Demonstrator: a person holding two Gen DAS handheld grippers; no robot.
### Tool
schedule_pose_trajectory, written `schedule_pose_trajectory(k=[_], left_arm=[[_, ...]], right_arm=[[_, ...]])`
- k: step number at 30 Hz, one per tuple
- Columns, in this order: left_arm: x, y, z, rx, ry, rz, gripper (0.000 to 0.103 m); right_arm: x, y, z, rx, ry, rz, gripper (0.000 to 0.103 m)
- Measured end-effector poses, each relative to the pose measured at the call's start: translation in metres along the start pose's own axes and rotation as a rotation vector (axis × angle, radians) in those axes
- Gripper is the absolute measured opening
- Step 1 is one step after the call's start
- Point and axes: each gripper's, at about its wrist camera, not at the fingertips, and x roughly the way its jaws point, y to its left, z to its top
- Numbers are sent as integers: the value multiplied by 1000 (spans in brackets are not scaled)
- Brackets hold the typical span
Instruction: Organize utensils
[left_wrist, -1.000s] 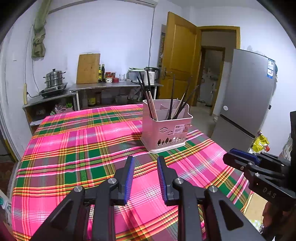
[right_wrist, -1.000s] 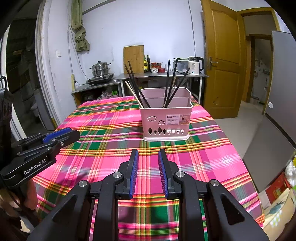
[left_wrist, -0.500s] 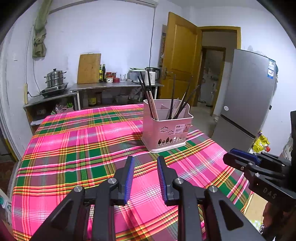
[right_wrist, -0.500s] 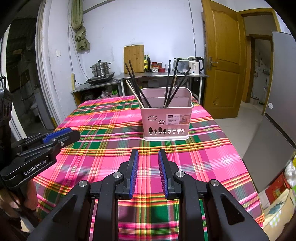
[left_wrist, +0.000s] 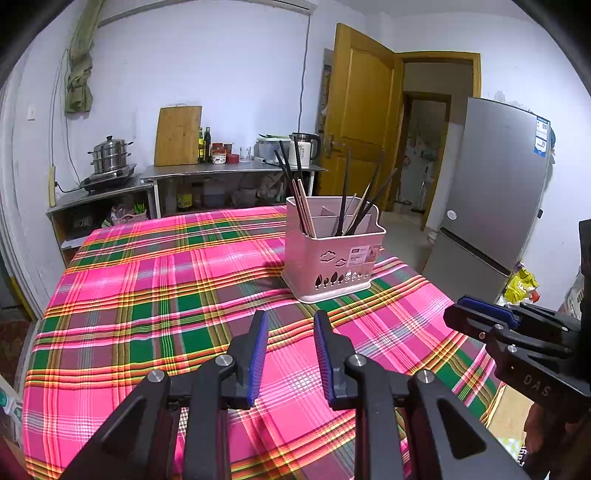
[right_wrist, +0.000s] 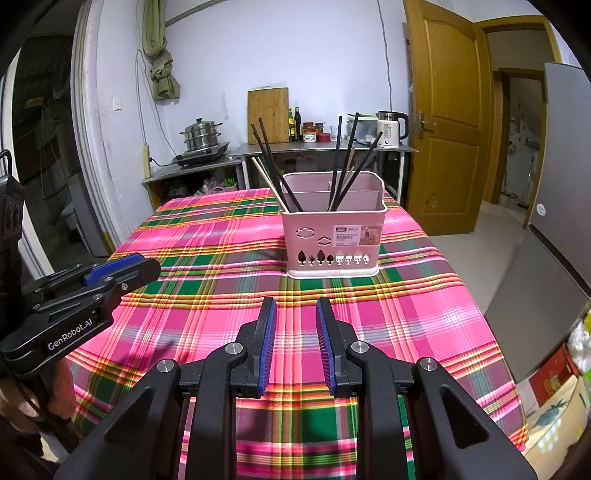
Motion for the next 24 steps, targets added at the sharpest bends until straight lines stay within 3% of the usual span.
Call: schedule_pose_trajectory(k=[24], left_arm=[[-2, -5, -2, 7, 0, 5, 25]], right_arm=[[1, -1, -1, -2, 2, -2, 23]])
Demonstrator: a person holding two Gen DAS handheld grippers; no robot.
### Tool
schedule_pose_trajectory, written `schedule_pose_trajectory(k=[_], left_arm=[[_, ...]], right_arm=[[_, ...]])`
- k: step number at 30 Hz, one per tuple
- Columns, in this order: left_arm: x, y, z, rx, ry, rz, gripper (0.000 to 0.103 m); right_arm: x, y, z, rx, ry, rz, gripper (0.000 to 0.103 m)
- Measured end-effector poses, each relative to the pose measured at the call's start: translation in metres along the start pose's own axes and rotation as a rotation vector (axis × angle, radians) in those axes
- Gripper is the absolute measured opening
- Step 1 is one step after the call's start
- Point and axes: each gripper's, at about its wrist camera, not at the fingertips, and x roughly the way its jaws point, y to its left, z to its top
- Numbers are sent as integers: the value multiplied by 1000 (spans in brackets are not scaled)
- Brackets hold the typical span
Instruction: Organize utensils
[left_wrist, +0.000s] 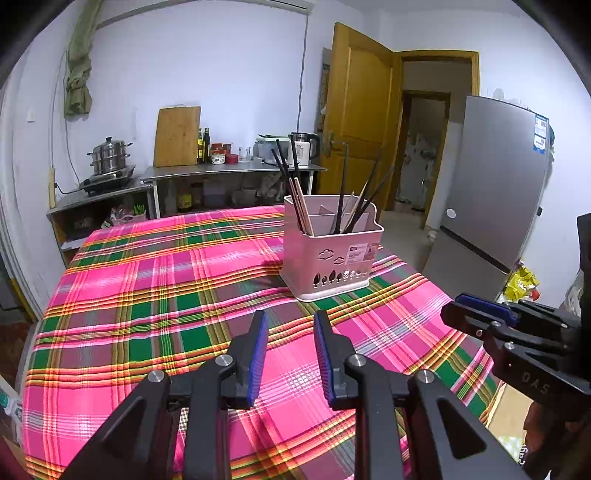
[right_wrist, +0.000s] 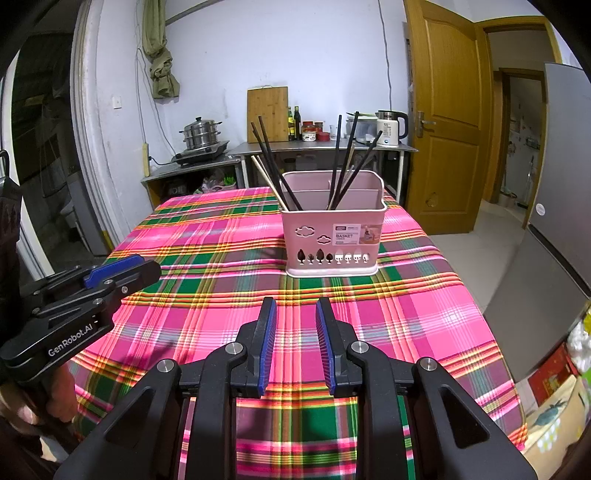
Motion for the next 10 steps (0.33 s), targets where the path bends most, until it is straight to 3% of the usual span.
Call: schedule_pose_trajectory(k=[10], left_arm=[[-2, -2, 1, -5, -7, -5, 25]], right_arm=[[1, 0, -1, -2, 3, 0, 23]])
